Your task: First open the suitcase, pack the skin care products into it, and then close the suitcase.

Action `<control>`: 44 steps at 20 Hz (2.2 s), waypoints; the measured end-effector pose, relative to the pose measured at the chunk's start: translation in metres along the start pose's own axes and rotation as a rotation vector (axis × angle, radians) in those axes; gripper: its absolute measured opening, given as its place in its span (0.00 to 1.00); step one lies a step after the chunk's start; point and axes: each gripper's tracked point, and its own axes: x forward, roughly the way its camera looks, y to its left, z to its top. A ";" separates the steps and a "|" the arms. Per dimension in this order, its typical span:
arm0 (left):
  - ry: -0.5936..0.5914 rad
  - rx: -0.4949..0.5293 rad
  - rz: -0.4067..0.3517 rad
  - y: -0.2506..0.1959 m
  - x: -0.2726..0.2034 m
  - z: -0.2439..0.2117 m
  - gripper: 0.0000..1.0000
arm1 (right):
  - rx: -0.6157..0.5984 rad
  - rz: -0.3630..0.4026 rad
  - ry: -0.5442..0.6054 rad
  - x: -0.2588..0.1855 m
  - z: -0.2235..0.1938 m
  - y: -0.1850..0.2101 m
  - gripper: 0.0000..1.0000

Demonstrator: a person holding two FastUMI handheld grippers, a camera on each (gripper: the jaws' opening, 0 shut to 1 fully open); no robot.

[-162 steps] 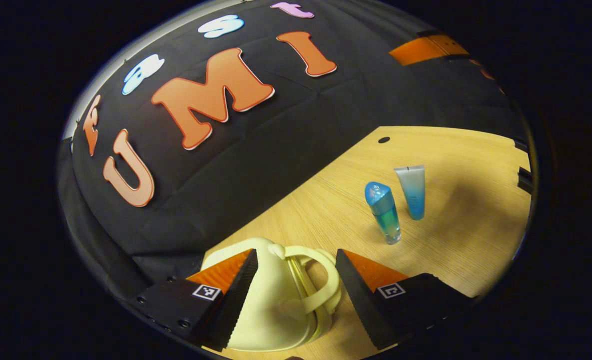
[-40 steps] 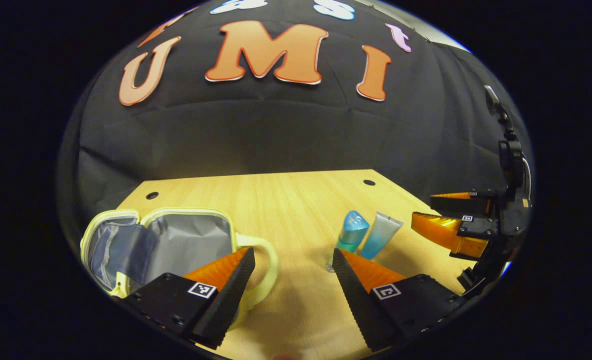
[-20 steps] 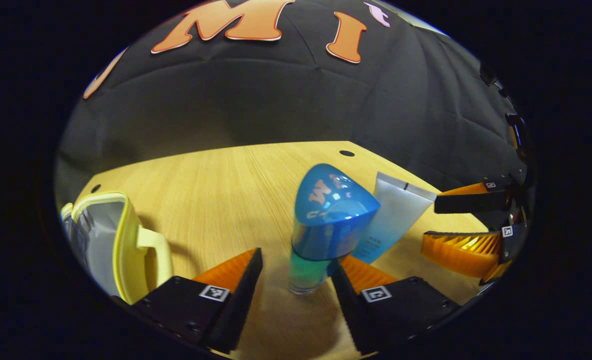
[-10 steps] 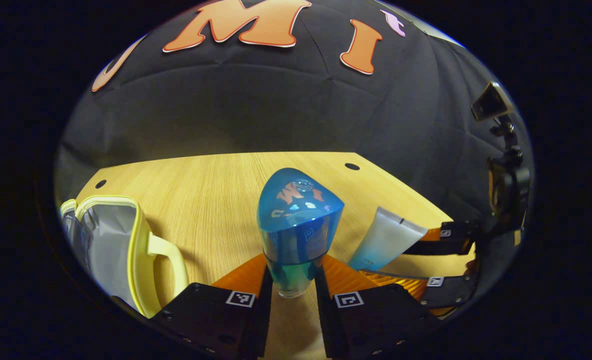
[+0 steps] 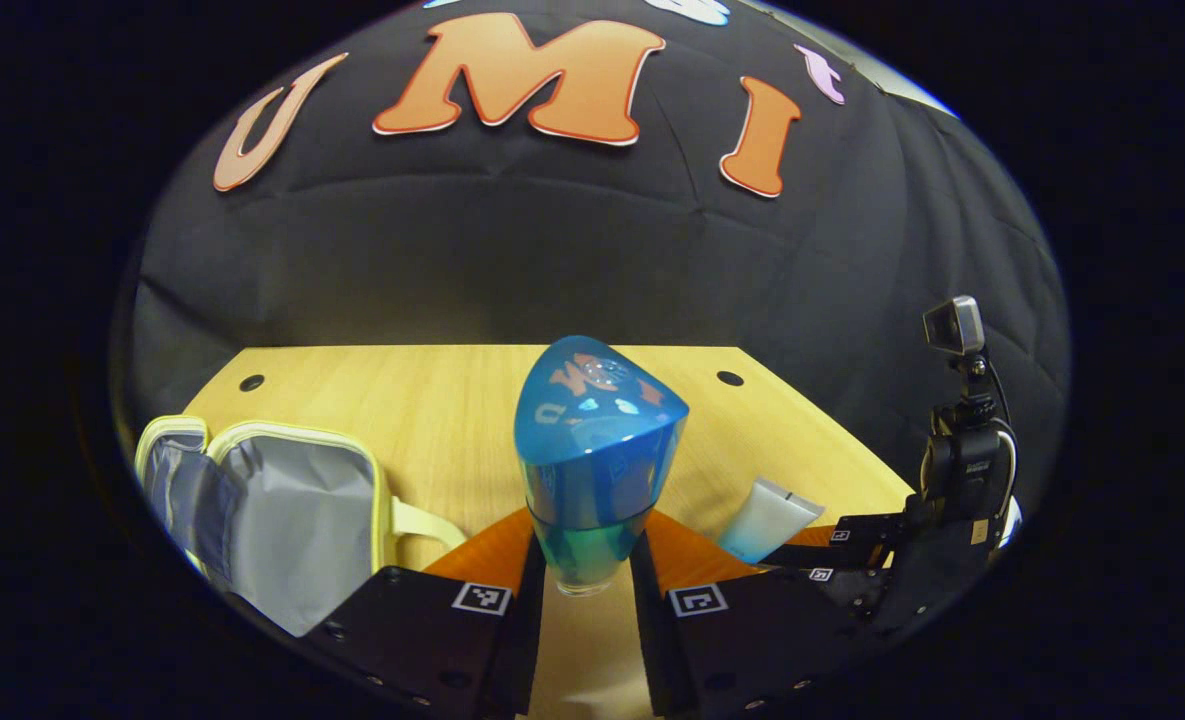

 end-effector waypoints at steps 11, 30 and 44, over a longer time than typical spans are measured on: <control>0.045 -0.055 0.224 0.140 -0.081 0.009 0.42 | 0.004 0.127 -0.074 -0.020 0.079 0.097 0.39; 0.461 -0.045 0.148 0.231 -0.084 -0.067 0.43 | -0.036 0.159 -0.022 0.006 0.084 0.227 0.39; 0.651 -0.148 0.257 0.235 -0.068 -0.099 0.44 | -0.030 0.182 0.076 0.023 0.062 0.240 0.39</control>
